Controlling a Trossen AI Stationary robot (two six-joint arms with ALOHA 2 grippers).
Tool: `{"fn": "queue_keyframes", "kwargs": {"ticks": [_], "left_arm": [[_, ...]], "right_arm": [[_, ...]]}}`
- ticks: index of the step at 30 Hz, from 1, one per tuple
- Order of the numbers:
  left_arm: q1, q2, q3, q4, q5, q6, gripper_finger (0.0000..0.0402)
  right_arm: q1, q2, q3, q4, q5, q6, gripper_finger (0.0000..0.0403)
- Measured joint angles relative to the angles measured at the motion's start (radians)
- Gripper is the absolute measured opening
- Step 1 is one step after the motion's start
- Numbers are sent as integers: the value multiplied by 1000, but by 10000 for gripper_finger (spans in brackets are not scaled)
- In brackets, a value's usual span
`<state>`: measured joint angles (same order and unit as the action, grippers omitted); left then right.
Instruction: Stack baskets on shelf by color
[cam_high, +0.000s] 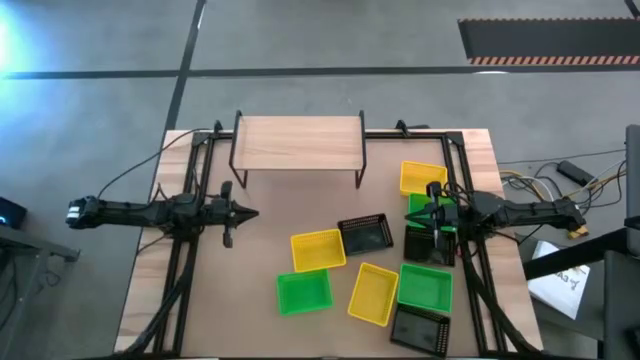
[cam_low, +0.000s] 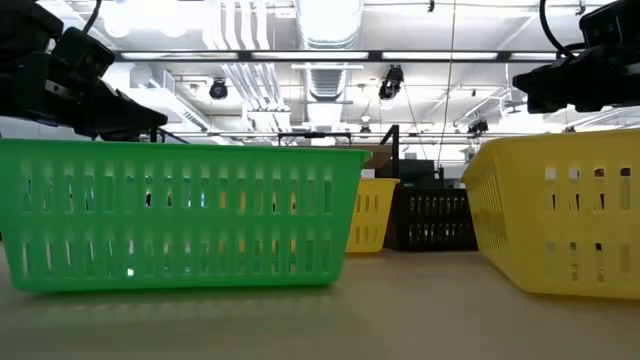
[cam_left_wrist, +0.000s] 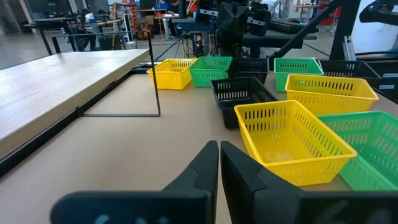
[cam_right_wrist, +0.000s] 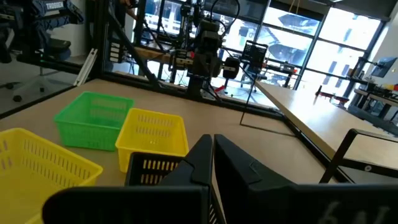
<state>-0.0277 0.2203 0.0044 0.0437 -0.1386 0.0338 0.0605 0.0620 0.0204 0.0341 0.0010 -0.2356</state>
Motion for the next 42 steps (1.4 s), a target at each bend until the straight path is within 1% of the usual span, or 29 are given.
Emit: {"fn": "queue_keyframes", "kwargs": {"ticks": [30,32,33,34,37,40,42], "left_arm": [[0,0,0,0,0,0,2],[0,0,0,0,0,0,2],[0,0,0,0,0,0,2],[0,0,0,0,0,0,2],[0,0,0,0,0,0,2],[0,0,0,0,0,0,2],[0,0,0,0,0,0,2]], "right_arm": [[0,0,0,0,0,-1,9],[0,0,0,12,0,-30,9],[1,0,0,17,-2,-4,9],[1,-1,0,17,-11,70,9],[0,-1,0,28,-23,353,9],[-2,-1,0,102,-4,417,9],[0,2,0,149,-11,496,9]]}}
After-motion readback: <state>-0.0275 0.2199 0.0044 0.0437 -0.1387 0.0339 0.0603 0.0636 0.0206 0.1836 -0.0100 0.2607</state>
